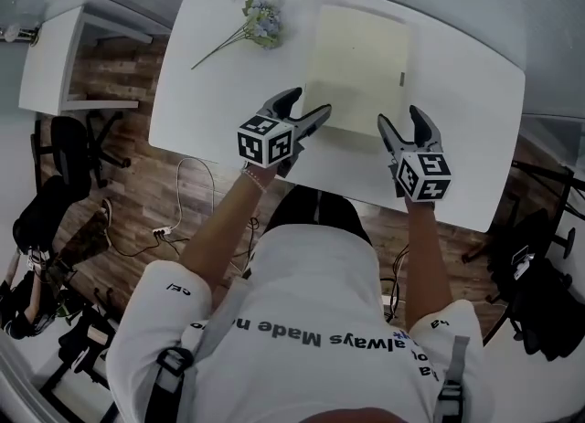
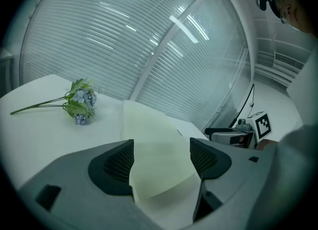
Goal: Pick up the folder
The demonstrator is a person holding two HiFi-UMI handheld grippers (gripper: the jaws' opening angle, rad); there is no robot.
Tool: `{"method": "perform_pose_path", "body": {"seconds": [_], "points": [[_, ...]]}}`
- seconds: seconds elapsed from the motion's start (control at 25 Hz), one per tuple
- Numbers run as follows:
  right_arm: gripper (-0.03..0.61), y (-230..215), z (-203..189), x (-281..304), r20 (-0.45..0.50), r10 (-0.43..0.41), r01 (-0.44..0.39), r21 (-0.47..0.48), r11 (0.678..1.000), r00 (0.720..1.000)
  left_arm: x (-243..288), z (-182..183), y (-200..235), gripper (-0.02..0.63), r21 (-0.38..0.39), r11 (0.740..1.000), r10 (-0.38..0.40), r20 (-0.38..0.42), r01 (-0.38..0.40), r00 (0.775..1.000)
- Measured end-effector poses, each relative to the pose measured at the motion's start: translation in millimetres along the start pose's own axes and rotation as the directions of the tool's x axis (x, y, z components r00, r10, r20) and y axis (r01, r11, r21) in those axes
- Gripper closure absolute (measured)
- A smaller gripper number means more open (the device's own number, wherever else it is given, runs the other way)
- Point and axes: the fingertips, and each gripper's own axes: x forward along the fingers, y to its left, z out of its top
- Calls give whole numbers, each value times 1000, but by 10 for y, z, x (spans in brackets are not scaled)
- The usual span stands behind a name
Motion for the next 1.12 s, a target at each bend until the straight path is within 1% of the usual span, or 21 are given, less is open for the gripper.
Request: {"method": "perform_pose_path", "body": {"seconds": [0.28, 0.48, 0.6, 0.72, 0.88, 1.12], "points": [[282, -131, -288, 247, -66, 3, 0, 53, 999, 998, 197, -232, 235, 284, -58, 998, 14, -53, -17, 998], [275, -237, -465, 351, -98, 2, 8, 101, 995, 995, 303, -364, 335, 273, -127, 992, 10, -74, -19, 997], [270, -288, -587, 413, -117, 8, 8, 134, 991, 993, 339, -452, 381, 267, -140, 990, 9, -93, -22, 996], [265, -336, -692, 475, -131, 15, 8, 175, 984, 991, 388, -524, 442, 265, -153, 988, 12, -110, -29, 994], [263, -337, -806, 541, -136, 44, -10, 241, 971, 990, 445, -580, 481, 262, -176, 984, 4, -122, -26, 993], [264, -294, -848, 565, -122, 94, -52, 308, 950, 988, 472, -619, 497, 261, -210, 978, -15, -124, -11, 992]]}}
